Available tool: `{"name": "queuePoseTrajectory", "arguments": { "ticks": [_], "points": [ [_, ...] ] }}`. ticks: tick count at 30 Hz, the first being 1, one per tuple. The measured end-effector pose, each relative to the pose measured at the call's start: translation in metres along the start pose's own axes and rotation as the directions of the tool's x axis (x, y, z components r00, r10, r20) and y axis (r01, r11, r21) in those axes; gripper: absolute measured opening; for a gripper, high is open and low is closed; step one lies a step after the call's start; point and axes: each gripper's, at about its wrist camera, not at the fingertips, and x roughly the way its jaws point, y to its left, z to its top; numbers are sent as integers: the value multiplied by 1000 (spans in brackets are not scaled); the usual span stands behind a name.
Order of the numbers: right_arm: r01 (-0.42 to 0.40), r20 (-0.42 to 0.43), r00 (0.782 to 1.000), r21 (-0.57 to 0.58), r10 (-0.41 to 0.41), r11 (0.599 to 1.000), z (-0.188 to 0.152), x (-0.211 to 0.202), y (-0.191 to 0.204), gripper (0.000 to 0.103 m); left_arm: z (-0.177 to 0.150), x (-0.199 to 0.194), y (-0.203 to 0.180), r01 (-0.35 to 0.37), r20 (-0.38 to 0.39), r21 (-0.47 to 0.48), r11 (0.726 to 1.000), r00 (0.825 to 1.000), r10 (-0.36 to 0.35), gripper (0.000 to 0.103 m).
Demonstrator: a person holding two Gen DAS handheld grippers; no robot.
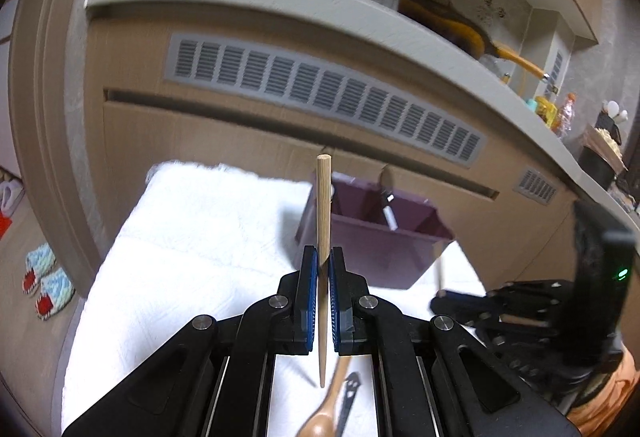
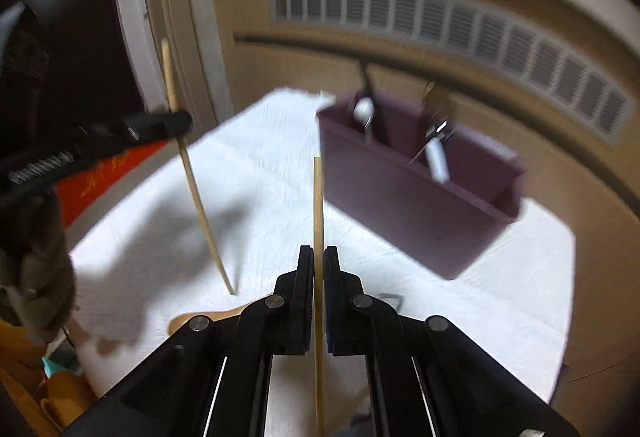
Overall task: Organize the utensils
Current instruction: 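Lower both chopsticks into the caddy and open both grippers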
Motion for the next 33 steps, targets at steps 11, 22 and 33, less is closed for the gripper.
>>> {"name": "queuePoseTrajectory", "arguments": {
  "ticks": [11,22,33],
  "points": [
    [84,418,901,92,-115,992,92,-110,-37,4,100,-41,-77,83,261,171,982,957,-126,6],
    [168,412,886,137,-210,976,131,-90,-74,4,135,51,-83,63,189,214,975,976,-105,6],
    [93,125,985,213,-122,973,78,22,-102,4,86,163,-53,39,-99,135,990,995,-25,8]
  ]
}}
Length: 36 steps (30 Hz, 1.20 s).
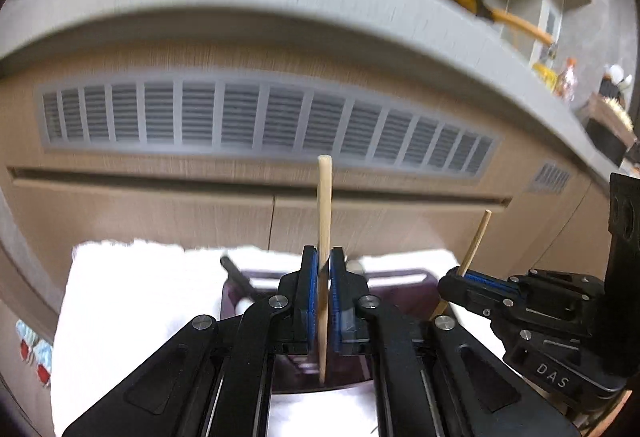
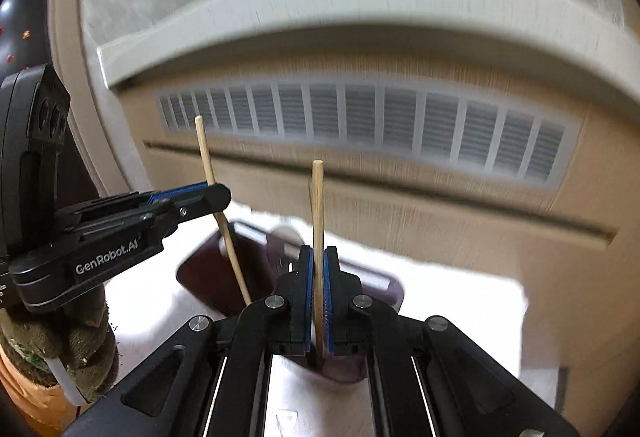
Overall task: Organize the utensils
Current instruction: 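Lower both chopsticks into the caddy and open both grippers, then move both grippers back over the wooden spoon and metal spoon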
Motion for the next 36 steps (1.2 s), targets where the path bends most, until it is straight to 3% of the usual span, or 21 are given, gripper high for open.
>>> {"name": "queuePoseTrajectory", "arguments": {
  "ticks": [4,7,12,18,25,30,36],
  "points": [
    [23,-45,999,8,-22,1000,-18,15,-4,7,-18,6,7,-14,-37,-18,1000,999,13,10],
    [59,-53,997,13,-58,998,-28,13,-8,21,-28,-5,13,-27,-32,-17,999,999,26,25],
    [102,-44,994,6,-102,995,-48,-7,-12,28,-54,-34,23,-50,-40,11,999,998,51,52],
    [132,-105,985,-35,-135,991,-87,-27,-4,36,-106,-66,25,-60,-118,64,996,991,67,56],
    [134,-165,976,-58,-142,989,-142,-50,8,51,-186,-113,19,-16,-213,109,994,976,39,61],
    [144,-199,968,-67,-155,987,-180,-63,15,52,-231,-138,3,2,-252,131,991,967,31,65],
    [145,-203,968,-40,-151,989,-208,-78,20,54,-246,-143,3,-19,-239,67,998,970,35,65]
  ]
}}
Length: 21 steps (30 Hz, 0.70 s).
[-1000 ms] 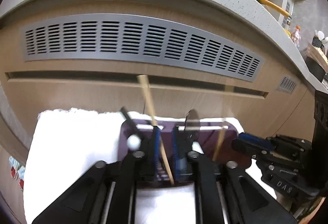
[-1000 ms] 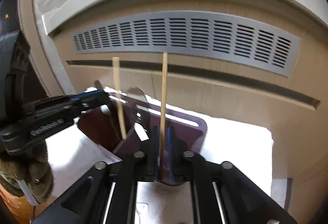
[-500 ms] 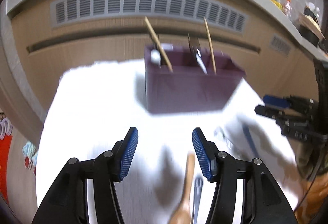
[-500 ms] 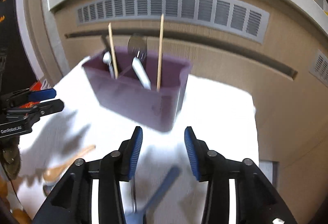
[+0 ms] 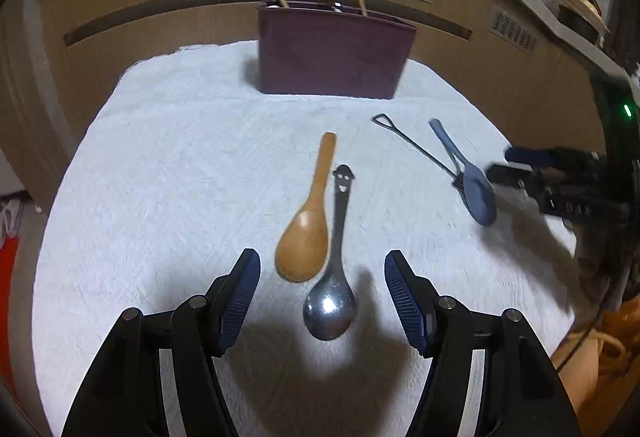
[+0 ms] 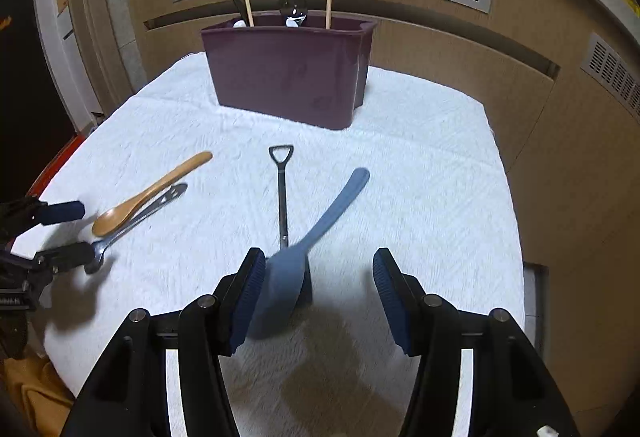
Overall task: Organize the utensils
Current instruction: 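Move both grippers back over the wooden spoon and metal spoon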
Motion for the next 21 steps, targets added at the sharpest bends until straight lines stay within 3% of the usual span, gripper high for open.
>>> {"name": "queuePoseTrajectory", "arguments": {
  "ticks": [4,8,10,16,21],
  "points": [
    [25,12,1000,-29,-25,999,-8,-6,7,55,7,2,19,10,11,-102,995,1000,-9,57],
    [32,15,999,-31,-32,999,-13,-9,8,61,8,11,12,-21,-28,-38,999,999,20,42],
    [28,10,1000,-20,-28,999,-13,-8,7,61,6,16,6,-27,-44,-8,1000,999,26,41],
    [14,1,1000,-25,-14,1000,-16,-5,9,61,9,26,9,-17,-52,-42,999,999,15,41],
    [11,-12,1000,-22,-11,1000,-18,-1,10,61,10,32,-6,-49,-48,22,999,998,50,41]
  ]
}}
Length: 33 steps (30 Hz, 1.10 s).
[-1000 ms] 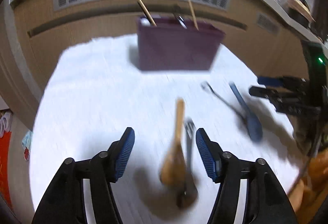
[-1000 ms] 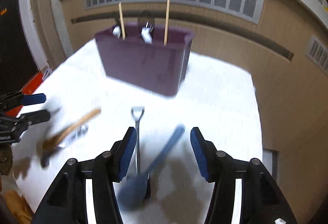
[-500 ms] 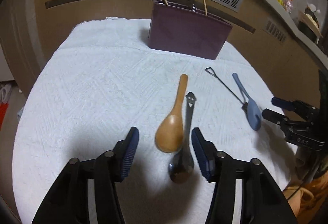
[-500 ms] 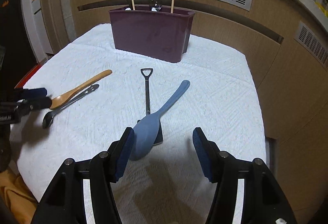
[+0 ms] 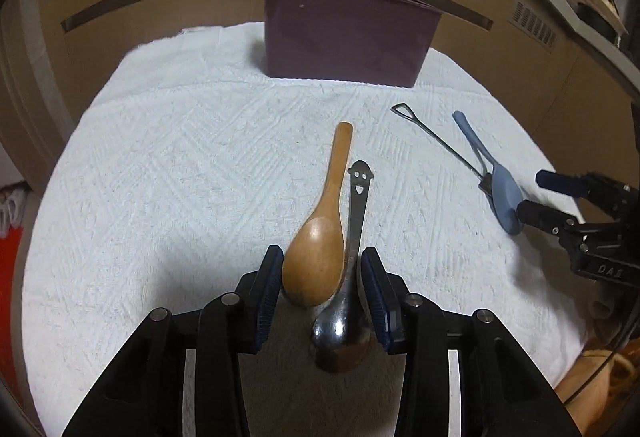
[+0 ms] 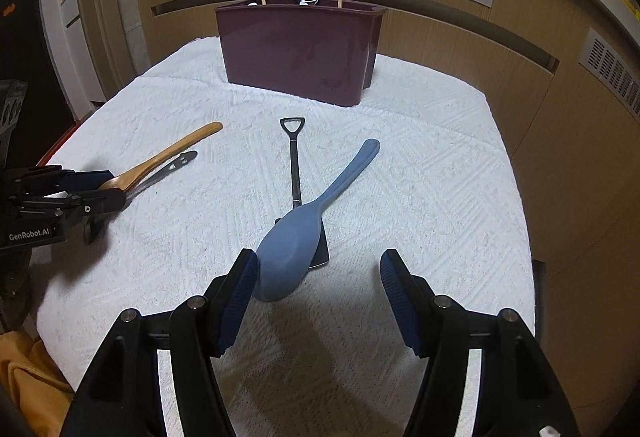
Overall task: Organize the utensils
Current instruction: 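Move both grippers back over the wooden spoon and metal spoon, then close the left gripper on the wooden spoon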
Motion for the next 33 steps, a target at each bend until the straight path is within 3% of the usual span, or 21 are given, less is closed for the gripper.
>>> {"name": "queuePoseTrajectory", "arguments": {
  "ticks": [2,3,11,16,20,23,25,30,33],
  "points": [
    [1,2,1000,-4,-1,1000,0,-1,1,61,0,0,-2,-10,9,11,1000,1000,10,39],
    [1,3,1000,-7,-1,1000,0,-2,2,61,0,-1,-1,-9,13,7,1000,1000,9,31],
    [-26,30,999,-119,29,993,7,-18,26,65,4,-54,19,-12,154,-46,999,988,19,31],
    [-123,14,992,-210,129,970,15,-23,58,65,7,-93,33,-38,253,-73,997,966,56,30],
    [-240,-28,970,-277,242,930,18,-18,90,65,8,-111,43,-62,304,-91,994,949,87,23],
    [-276,-43,959,-355,279,893,19,-12,114,65,9,-114,49,-71,313,-101,992,945,99,20],
    [-246,-28,964,-462,263,852,18,-12,129,65,7,-111,53,-72,308,-107,992,946,102,20],
    [-141,0,980,-702,197,698,25,-6,148,65,-1,-102,63,-43,290,-139,989,953,82,20],
    [-137,-26,984,-741,176,658,34,8,151,65,-6,-88,72,-34,250,-165,986,965,75,20]
  ]
}}
